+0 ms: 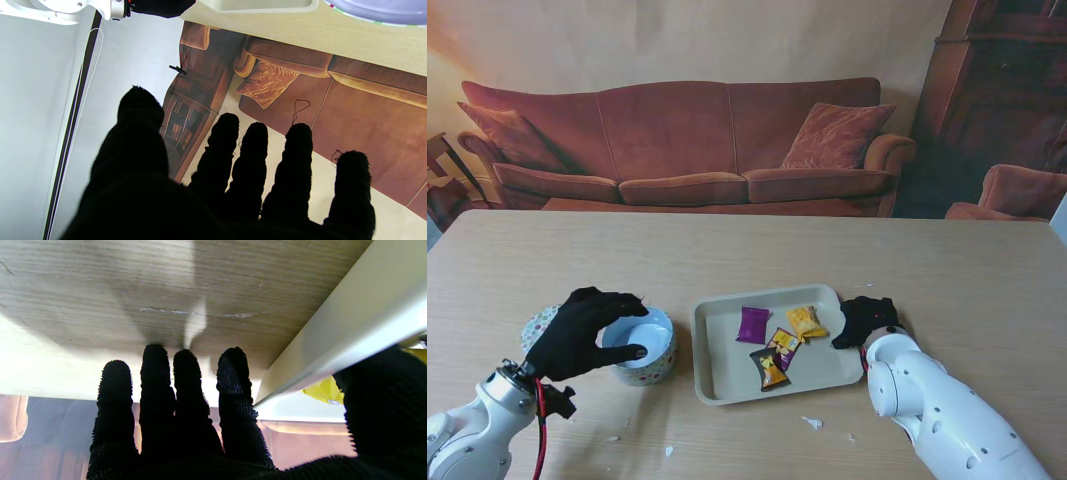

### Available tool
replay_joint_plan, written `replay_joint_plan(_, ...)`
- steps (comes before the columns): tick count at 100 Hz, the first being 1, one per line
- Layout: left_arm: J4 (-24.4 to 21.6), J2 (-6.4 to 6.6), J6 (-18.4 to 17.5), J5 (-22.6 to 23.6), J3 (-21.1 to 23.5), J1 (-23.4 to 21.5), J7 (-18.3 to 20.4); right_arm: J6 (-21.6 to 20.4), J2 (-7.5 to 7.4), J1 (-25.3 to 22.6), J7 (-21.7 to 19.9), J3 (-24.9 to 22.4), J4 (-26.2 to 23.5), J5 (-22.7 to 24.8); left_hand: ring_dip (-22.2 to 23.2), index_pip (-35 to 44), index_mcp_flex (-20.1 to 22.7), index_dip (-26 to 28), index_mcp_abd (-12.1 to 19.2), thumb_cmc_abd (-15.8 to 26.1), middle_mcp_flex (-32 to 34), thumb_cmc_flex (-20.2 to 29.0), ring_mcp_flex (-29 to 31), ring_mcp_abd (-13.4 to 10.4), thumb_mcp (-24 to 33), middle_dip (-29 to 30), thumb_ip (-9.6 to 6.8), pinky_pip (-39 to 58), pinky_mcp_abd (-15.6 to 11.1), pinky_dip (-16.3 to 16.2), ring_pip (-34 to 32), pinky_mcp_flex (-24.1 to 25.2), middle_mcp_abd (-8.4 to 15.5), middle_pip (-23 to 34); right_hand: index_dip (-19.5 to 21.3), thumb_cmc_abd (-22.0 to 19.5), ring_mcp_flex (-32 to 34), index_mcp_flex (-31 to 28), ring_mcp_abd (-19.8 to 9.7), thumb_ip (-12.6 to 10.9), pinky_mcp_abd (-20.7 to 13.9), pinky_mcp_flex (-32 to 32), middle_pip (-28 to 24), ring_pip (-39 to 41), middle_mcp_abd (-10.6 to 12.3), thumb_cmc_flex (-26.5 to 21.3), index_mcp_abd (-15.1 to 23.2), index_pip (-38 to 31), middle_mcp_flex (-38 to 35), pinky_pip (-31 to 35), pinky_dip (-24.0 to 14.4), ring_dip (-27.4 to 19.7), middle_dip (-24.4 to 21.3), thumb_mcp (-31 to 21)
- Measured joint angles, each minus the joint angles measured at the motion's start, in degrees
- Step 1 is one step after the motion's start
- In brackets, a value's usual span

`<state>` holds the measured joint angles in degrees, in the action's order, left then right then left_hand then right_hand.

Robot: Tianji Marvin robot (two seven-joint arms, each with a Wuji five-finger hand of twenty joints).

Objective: Pour cookies into a cookie box

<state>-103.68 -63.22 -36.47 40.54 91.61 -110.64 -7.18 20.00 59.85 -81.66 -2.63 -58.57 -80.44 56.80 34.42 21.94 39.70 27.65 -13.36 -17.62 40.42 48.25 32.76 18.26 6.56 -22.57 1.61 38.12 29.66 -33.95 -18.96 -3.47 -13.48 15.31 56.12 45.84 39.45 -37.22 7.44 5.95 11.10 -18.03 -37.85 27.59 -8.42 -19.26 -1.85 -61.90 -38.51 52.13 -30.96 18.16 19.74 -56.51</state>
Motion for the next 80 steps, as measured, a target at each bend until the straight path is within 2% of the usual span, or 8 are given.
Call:
replay_joint_plan(15, 0.01, 0.0, 0.23, -0.5, 0.18, -0.02, 0.49, -0.08, 0.25, 0.63, 1.72, 0.44, 1.04, -0.64, 0.0, 0.11, 1.04, 0.0, 0.05, 0.0, 0.64, 0.03, 0.15, 0.37, -0.01, 0.0, 0.0, 0.0, 0.0, 0.0, 0.0, -0.01, 0.0, -0.02, 1.34, 7.27, 4.17, -6.36, 0.7, 6.1, 0.65, -3.68, 0.27, -1.03, 0.02, -2.16, 0.93, -6.61, -5.68, 3.16, 1.88, -0.87, -0.14, -2.68)
replay_joint_plan(22, 0.01, -0.01, 0.33, -1.21, 0.18, -0.05, 0.65, -0.17, 0.54, 0.8, 4.19, 0.56, 1.94, -2.39, 0.0, 0.2, 1.68, 0.0, 0.34, 0.01, 1.25, 0.09, 0.27, 0.53, -0.01, 0.0, 0.0, 0.0, 0.0, 0.0, 0.0, -0.01, -0.01, -0.14, 4.01, 10.57, 5.8, -9.78, 1.43, 6.91, 1.4, -5.79, 1.91, -0.86, -0.67, -3.38, 3.35, -9.71, -7.36, 4.73, 2.57, -0.92, -0.76, -4.3)
replay_joint_plan(35, 0.0, -0.05, 0.5, -2.22, 0.18, -0.11, 0.74, -0.85, 0.75, 0.7, 3.65, -0.19, 1.77, -3.35, 0.0, 0.12, 2.33, 0.0, 0.54, 0.68, 1.28, 0.17, 0.3, 0.63, -0.6, 0.0, 0.0, 0.0, 0.0, 0.0, 0.0, -0.01, -0.06, -0.55, 10.41, 11.45, 5.88, -12.27, 3.13, 6.94, 2.76, -8.83, 5.43, -1.13, -2.18, -4.56, 3.42, -10.98, -10.71, 6.13, 4.79, -1.63, -2.23, -5.56)
replay_joint_plan(41, 0.0, -0.07, 0.57, -2.4, 0.2, -0.14, 0.73, -0.97, 1.01, 0.56, 3.8, -0.77, 1.53, -5.56, 0.0, 0.2, 2.99, 0.0, 0.55, 0.68, 1.9, 0.27, 0.65, 0.74, -0.62, 0.0, 0.0, 0.0, 0.0, 0.0, 0.02, -0.04, -0.1, -0.68, 13.05, 11.94, 5.88, -12.78, 5.1, 4.79, 3.96, -10.48, 5.89, -1.63, -3.33, -7.95, 3.39, -12.16, -12.14, 6.72, 6.18, -3.07, -2.47, -9.34)
replay_joint_plan(54, 0.0, -0.14, 0.85, -3.22, 0.23, -0.2, 0.68, -1.16, 1.33, -0.08, 3.37, -2.0, 0.7, -7.3, 0.0, 0.09, 3.69, 0.0, 0.55, 2.42, 2.63, 0.71, 0.9, 1.25, -1.36, 0.0, 0.0, 0.0, 0.07, 0.0, 0.02, -0.04, -0.21, -0.98, 17.21, 9.97, 8.05, -12.69, 6.43, -4.17, 5.52, -13.83, 5.64, -6.66, -4.74, -11.49, 3.7, -12.33, -14.09, 7.72, 10.04, -6.49, -2.5, -13.48)
replay_joint_plan(63, 0.0, -0.18, 0.96, -4.11, 0.23, -0.27, 0.72, -1.17, 1.53, -0.6, 3.97, -2.7, 0.28, -8.48, 0.0, 0.09, 4.29, 0.0, 0.55, 2.66, 2.76, 0.71, 0.9, 1.3, -1.36, 0.0, 0.0, 0.0, 0.09, 0.15, 0.02, -0.04, -0.71, -1.11, 18.58, 9.87, 11.53, -12.69, 7.06, -4.93, 6.99, -15.28, 4.78, -7.23, -4.84, -12.16, 3.7, -12.45, -18.31, 7.76, 12.11, -8.12, -2.48, -13.48)
replay_joint_plan(70, -0.01, -0.2, 0.98, -4.2, 0.23, -0.3, 0.73, -1.14, 2.26, -0.97, 9.91, -2.89, 1.24, -13.18, 0.0, 0.07, 4.39, 0.0, 0.55, 2.68, 2.76, 0.71, 0.9, 1.31, -2.21, 0.0, 0.0, 0.0, 0.11, 0.26, 0.02, -0.04, -0.72, -1.2, 19.46, 10.01, 22.35, -13.18, 6.72, -4.93, 7.7, -17.33, 4.5, -2.36, -4.84, -12.78, 3.7, -12.47, -23.28, 9.62, 14.1, -6.64, -2.83, -13.48)
replay_joint_plan(80, -0.01, -0.24, 1.09, -4.24, 0.22, -0.32, 0.74, -1.69, 3.88, -1.58, 15.54, -3.64, 3.22, -14.75, 0.0, 0.06, 5.35, 0.0, 0.55, 3.38, 2.78, 0.72, 0.9, 1.39, -2.58, 0.0, 0.0, 0.0, 0.3, 0.26, 0.02, -0.04, -0.76, -1.24, 19.66, 10.17, 23.29, -13.18, 6.34, -4.57, 8.55, -18.39, 5.82, 0.81, -4.82, -12.78, 3.7, -12.47, -24.63, 10.47, 15.44, -5.95, -3.76, -13.48)
